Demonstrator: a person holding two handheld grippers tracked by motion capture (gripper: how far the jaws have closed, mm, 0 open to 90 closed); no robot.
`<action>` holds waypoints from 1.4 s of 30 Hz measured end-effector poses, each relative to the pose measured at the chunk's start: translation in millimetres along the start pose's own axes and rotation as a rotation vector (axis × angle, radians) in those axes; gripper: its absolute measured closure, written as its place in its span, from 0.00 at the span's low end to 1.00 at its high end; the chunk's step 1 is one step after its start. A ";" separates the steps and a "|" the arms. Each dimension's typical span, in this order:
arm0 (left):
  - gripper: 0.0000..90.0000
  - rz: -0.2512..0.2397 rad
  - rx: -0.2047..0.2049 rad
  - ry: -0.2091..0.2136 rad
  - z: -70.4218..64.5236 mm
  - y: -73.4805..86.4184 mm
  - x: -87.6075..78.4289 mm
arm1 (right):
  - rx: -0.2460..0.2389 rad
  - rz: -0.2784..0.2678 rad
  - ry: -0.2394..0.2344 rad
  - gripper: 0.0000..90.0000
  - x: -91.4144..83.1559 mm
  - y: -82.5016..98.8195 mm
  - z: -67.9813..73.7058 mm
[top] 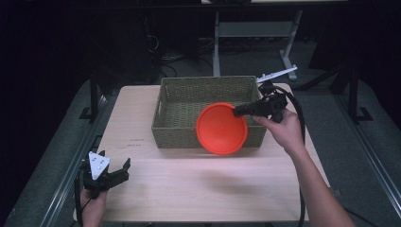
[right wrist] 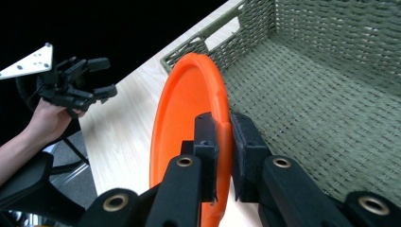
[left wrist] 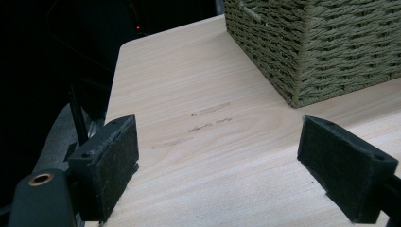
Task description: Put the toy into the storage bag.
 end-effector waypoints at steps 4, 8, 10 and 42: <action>0.14 -0.002 -0.002 0.000 0.3 0.0 -0.2 | -0.001 0.000 0.005 0.91 1.3 -7.0 -2.8; 0.14 0.003 0.000 0.000 0.7 0.3 -0.5 | 0.005 -0.003 0.015 0.91 2.6 -13.7 -6.3; 0.14 0.003 -0.003 -0.001 0.9 0.5 -0.4 | 0.013 -0.006 0.017 0.91 2.8 -17.7 -8.8; 0.14 -0.006 -0.003 -0.003 2.2 0.6 -0.7 | 0.056 -0.033 0.066 0.91 19.4 -69.1 -38.4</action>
Point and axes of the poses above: each handheld gripper's, and its own axes: x roughly forward along the jaws, y roughly out of its underside, z roughly to its left, the point moved 6 cm from there along x, roughly forward along the jaws, and after that the axes turned 4 degrees about -y, right-handed, at the moved point
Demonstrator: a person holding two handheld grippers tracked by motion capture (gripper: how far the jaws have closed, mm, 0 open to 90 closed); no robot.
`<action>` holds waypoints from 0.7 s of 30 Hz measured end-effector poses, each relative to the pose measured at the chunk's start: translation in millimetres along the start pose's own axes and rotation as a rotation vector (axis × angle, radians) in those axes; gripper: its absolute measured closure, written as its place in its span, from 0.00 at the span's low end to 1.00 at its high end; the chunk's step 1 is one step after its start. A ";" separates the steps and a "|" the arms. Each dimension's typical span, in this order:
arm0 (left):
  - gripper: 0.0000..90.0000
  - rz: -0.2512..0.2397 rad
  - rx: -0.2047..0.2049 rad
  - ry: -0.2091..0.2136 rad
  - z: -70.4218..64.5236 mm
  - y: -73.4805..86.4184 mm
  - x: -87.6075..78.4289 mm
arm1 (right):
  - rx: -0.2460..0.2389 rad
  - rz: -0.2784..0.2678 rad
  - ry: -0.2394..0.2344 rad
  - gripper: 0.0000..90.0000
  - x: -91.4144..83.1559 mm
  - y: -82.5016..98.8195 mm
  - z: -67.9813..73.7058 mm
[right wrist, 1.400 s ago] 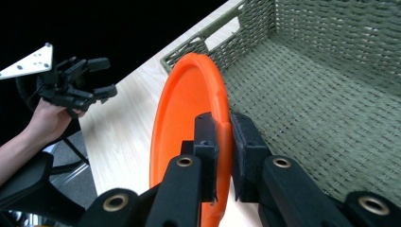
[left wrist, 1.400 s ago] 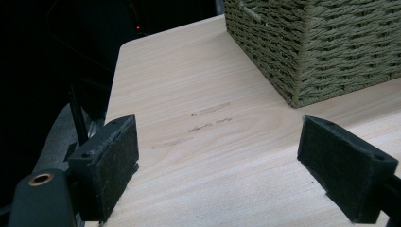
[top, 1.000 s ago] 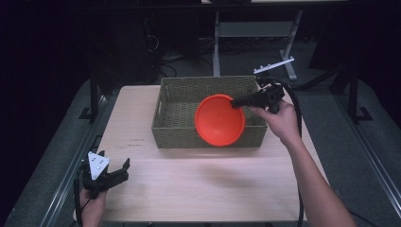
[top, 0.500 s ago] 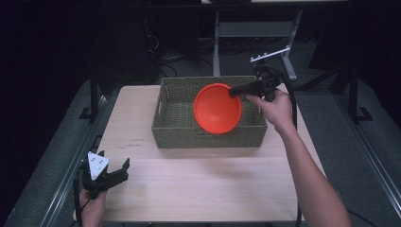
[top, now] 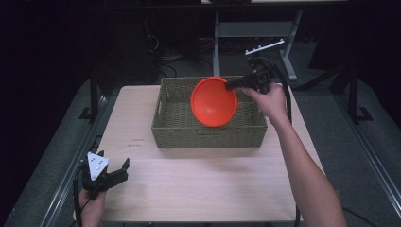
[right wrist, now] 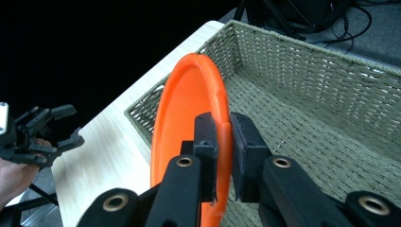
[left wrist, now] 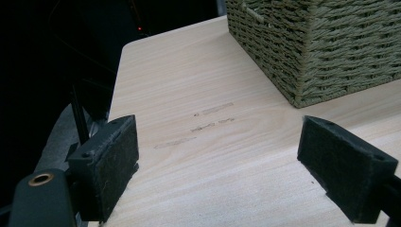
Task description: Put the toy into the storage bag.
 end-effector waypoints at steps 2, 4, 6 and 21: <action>0.14 0.001 0.002 0.001 -0.2 0.0 -0.2 | 0.011 -0.002 -0.004 0.91 2.1 -0.9 -2.1; 0.14 0.001 0.004 0.001 -0.2 0.0 -0.3 | 0.016 -0.003 -0.005 0.91 3.9 -1.1 -4.8; 0.14 0.001 0.003 0.001 -0.1 0.1 -0.2 | 0.023 -0.003 0.001 0.91 5.4 -1.4 -8.2; 0.14 0.000 0.003 0.006 -1.9 -0.2 -0.4 | 0.053 -0.022 0.030 0.91 12.0 -13.7 -23.2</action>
Point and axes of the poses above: each handheld gripper's, and its own axes: x roughly forward along the jaws, y roughly out of its underside, z roughly to its left, the point moved 6 cm from there along x, roughly forward along the jaws, and after that the axes turned 4 degrees about -y, right-handed, at the moved point
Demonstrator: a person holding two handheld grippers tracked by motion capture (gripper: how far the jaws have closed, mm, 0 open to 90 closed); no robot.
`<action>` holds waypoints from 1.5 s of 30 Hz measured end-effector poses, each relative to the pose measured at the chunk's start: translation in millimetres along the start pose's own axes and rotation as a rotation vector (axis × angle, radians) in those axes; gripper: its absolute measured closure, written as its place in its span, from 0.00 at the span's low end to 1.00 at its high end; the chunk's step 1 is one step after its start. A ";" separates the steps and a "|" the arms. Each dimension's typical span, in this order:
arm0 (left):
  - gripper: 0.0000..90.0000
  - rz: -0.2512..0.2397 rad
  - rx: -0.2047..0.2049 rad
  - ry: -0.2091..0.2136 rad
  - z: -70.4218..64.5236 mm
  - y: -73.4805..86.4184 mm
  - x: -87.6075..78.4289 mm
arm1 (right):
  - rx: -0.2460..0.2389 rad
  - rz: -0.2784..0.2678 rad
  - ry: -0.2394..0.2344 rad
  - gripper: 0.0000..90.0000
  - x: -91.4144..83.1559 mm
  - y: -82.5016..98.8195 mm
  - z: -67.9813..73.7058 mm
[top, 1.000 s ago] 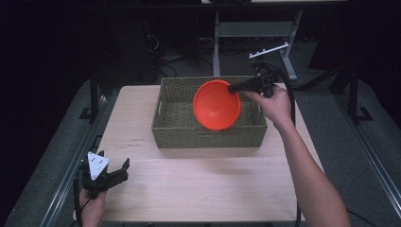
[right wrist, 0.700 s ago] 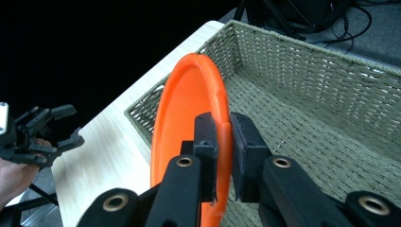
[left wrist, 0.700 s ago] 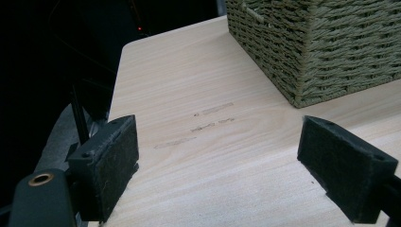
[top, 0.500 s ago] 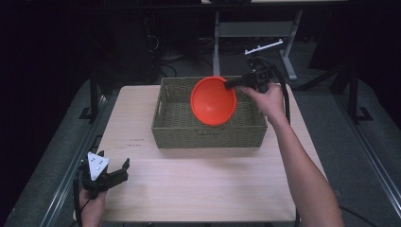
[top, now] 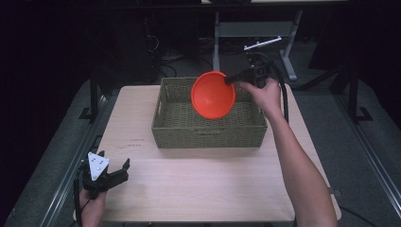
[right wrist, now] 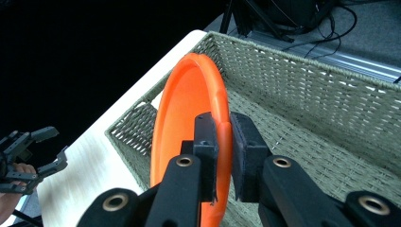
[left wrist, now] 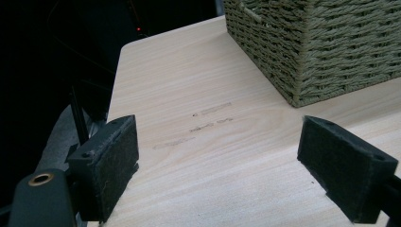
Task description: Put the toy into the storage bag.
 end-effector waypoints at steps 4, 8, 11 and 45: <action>0.14 -0.008 0.006 0.001 -1.0 -0.4 -0.3 | 0.011 -0.002 0.005 0.91 3.1 0.2 -5.5; 0.14 -0.007 0.008 0.000 -0.9 -0.1 -0.1 | 0.023 0.000 0.016 0.91 5.7 1.3 -12.1; 0.14 -0.005 0.004 -0.002 -0.4 0.1 -0.3 | 0.030 -0.002 0.023 0.91 6.7 1.1 -14.8; 0.14 -0.003 0.015 0.002 -0.7 0.0 -1.4 | 0.101 0.049 0.093 0.90 26.5 23.9 -49.8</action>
Point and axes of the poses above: each handheld gripper's, and its own axes: x roughly forward along the jaws, y roughly out of its underside, z roughly to its left, the point moved 6 cm from there along x, roughly forward along the jaws, and after that the axes turned 4 degrees about -y, right-handed, at the moved point
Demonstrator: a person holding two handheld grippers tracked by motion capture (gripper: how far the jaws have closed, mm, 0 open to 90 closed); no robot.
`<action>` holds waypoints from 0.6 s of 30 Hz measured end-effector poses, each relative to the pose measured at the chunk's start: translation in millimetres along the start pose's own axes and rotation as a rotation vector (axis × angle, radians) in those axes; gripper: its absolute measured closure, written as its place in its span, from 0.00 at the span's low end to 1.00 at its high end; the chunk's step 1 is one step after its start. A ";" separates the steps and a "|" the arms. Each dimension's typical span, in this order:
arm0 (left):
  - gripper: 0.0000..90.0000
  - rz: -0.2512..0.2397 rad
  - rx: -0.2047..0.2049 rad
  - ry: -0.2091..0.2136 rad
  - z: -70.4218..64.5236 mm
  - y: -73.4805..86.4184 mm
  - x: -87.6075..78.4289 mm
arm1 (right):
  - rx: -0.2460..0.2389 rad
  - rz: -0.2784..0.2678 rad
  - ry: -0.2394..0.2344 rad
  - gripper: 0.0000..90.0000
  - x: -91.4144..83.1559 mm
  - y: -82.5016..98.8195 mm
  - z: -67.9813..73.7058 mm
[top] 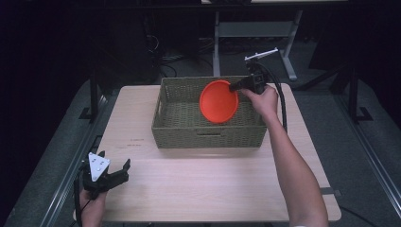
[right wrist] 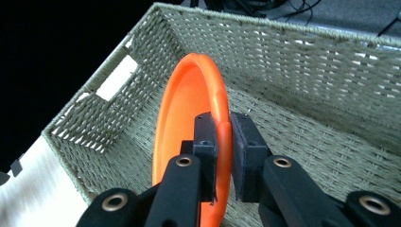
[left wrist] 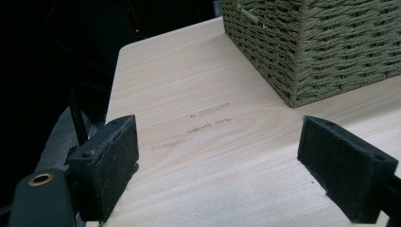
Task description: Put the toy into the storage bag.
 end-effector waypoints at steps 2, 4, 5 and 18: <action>0.14 -0.002 -0.001 -0.002 0.1 -0.2 -0.3 | 0.006 0.002 0.002 0.90 1.3 2.4 -2.1; 0.14 -0.007 -0.003 -0.002 0.3 -0.2 0.1 | 0.010 0.004 0.001 0.90 2.9 5.0 -4.5; 0.14 -0.007 -0.003 -0.002 0.2 -0.3 0.2 | 0.012 0.010 0.001 0.90 3.6 6.4 -5.6; 0.14 -0.001 0.001 -0.001 -0.1 -0.5 -0.8 | 0.021 0.039 0.017 0.90 11.4 15.0 -11.2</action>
Point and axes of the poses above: each handheld gripper's, and its own axes: x roughly forward along the jaws, y roughly out of its underside, z roughly to its left, the point moved 6 cm from there along x, roughly forward along the jaws, and after that the axes turned 4 degrees about -y, right-handed, at the moved point
